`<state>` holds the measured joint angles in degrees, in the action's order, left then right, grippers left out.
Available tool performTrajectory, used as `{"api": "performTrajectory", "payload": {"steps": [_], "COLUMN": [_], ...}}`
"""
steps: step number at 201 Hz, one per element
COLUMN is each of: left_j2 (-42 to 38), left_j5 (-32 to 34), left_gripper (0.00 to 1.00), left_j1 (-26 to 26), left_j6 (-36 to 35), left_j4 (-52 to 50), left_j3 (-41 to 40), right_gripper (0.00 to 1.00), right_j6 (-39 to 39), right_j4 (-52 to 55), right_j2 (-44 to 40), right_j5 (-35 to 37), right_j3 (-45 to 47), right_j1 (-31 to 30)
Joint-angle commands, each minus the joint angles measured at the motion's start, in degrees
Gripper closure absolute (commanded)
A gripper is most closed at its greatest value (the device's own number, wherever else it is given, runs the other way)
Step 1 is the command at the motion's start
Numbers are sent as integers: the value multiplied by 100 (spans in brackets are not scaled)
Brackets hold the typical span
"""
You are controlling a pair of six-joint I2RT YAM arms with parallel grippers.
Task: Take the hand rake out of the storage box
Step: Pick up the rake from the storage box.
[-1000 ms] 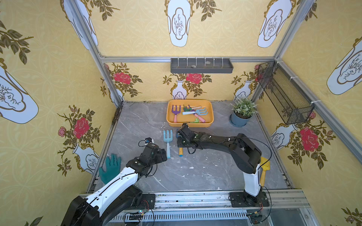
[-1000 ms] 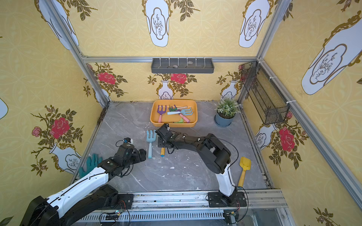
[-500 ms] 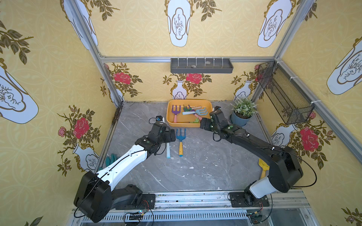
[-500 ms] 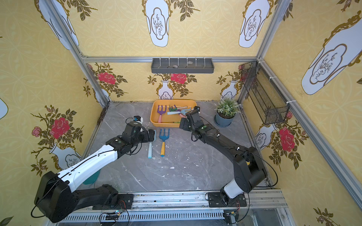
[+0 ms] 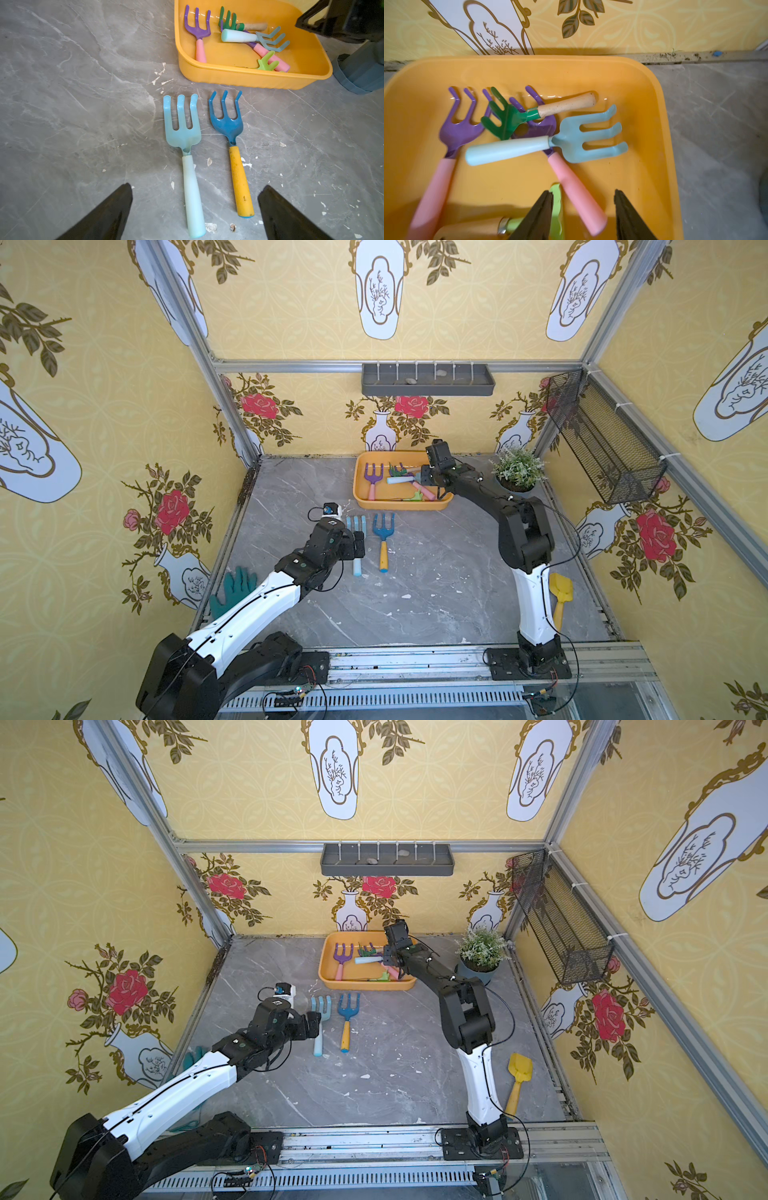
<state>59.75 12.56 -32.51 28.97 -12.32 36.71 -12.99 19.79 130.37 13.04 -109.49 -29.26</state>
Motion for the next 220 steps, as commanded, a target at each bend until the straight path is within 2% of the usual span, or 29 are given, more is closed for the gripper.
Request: {"api": "performTrajectory", "payload": {"steps": [1,40,84,123,167,193,220], "left_j2": [-211,-259,-62,12,115,108,77], "left_j5": [67,-59,-164,-174,-475,-405,-352], "left_gripper": [0,0,0,0,0,0,0], "left_j1": [52,105,114,122,114,120,120], "left_j6": [-49,-76,-93,-102,-86,-84,-58], "left_j4": [-60,-38,32,75,261,212,156], "left_j3": [-186,-270,-234,-212,-256,-243,-250], "right_gripper": [53,54,56,57,58,66,82], "right_j6": [633,790,1094,990,1040,992,907], "right_j4": [671,756,398,303,464,448,286], "right_j2": [672,1333,1487,1601,1993,2013,1861], "right_j5": [370,338,-262,-61,-112,-184,-254], "right_j3": [-925,-1733,-1648,-1767,-2240,-2227,-2025], "right_j1": [123,310,436,515,544,552,553]}}
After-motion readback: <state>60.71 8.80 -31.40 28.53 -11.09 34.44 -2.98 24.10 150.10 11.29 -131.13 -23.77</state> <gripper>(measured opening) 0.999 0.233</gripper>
